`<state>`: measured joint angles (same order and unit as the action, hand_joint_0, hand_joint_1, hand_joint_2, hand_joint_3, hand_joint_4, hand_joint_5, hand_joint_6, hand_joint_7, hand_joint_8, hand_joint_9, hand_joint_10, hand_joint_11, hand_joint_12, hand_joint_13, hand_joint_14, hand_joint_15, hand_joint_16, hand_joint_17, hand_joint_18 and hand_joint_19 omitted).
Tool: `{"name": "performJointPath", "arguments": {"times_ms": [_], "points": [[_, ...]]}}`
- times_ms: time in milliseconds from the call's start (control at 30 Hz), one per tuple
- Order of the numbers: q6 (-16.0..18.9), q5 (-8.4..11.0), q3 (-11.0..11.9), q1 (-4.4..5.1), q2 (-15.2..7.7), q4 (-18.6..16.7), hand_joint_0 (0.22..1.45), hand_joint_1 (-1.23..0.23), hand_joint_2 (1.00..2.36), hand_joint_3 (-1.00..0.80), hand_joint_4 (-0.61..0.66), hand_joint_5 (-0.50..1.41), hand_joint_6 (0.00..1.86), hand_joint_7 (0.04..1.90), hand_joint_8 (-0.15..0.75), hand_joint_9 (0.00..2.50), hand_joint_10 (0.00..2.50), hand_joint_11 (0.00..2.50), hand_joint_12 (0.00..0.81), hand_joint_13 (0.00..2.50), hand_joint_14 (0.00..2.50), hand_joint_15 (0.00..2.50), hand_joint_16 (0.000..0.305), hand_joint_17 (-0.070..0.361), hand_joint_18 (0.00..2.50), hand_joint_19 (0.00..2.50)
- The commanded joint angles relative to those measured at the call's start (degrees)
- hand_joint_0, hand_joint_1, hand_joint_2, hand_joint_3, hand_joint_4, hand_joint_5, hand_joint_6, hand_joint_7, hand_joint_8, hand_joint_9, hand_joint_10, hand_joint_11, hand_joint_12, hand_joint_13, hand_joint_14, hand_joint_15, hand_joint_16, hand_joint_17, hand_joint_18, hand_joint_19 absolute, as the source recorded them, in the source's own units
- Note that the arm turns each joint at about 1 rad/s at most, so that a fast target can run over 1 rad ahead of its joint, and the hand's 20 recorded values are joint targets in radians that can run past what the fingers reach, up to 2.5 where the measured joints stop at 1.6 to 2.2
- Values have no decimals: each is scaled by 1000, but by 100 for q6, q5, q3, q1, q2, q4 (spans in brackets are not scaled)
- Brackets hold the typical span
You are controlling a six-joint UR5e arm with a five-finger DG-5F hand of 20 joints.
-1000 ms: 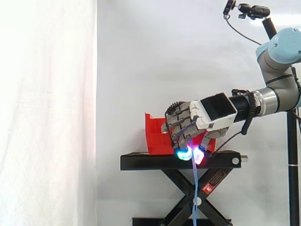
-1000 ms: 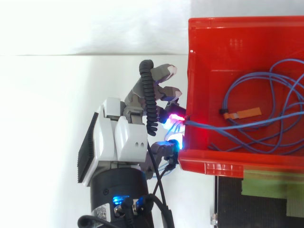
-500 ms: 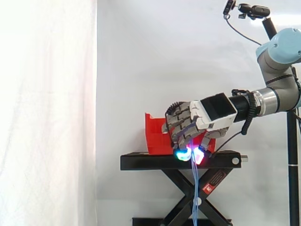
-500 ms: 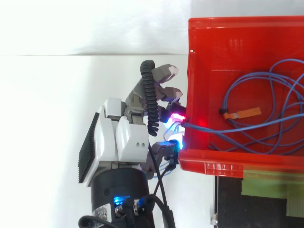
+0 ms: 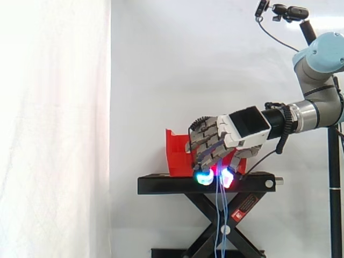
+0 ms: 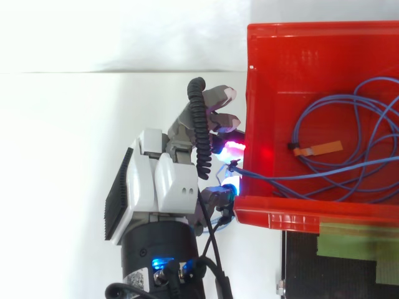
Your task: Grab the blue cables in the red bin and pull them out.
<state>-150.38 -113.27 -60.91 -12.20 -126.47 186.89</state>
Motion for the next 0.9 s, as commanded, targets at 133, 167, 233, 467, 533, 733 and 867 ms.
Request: {"name": "performJointPath", "arguments": {"times_ms": [133,167,233,467,533,733,867], "points": [[576,-2,0,-2,0,6,773,-980,1000,-1000,203,768,20,806,274,911,21,624,374,664,17,394,52,118,575,471],[576,-2,0,-2,0,6,772,-980,1000,-1000,201,771,15,806,273,910,20,630,373,665,15,391,52,118,575,471],[725,-2,0,-2,0,-3,773,-980,1000,-1000,202,772,14,805,275,909,20,630,374,664,17,393,52,118,575,472],[883,-2,0,-2,9,15,773,-976,1000,-1000,204,775,4,811,275,909,20,631,372,662,17,398,52,118,574,472],[883,-2,0,-2,9,6,773,-975,1000,-1000,197,776,1,813,274,909,20,632,372,664,15,395,52,118,575,472],[883,-2,9,-2,0,-3,775,-973,1000,-1000,199,777,0,818,273,912,20,635,373,664,17,393,52,118,574,478],[883,-2,62,-2,9,23,778,-976,1000,-1000,191,773,58,810,275,912,22,633,372,664,16,396,52,117,574,470]]}}
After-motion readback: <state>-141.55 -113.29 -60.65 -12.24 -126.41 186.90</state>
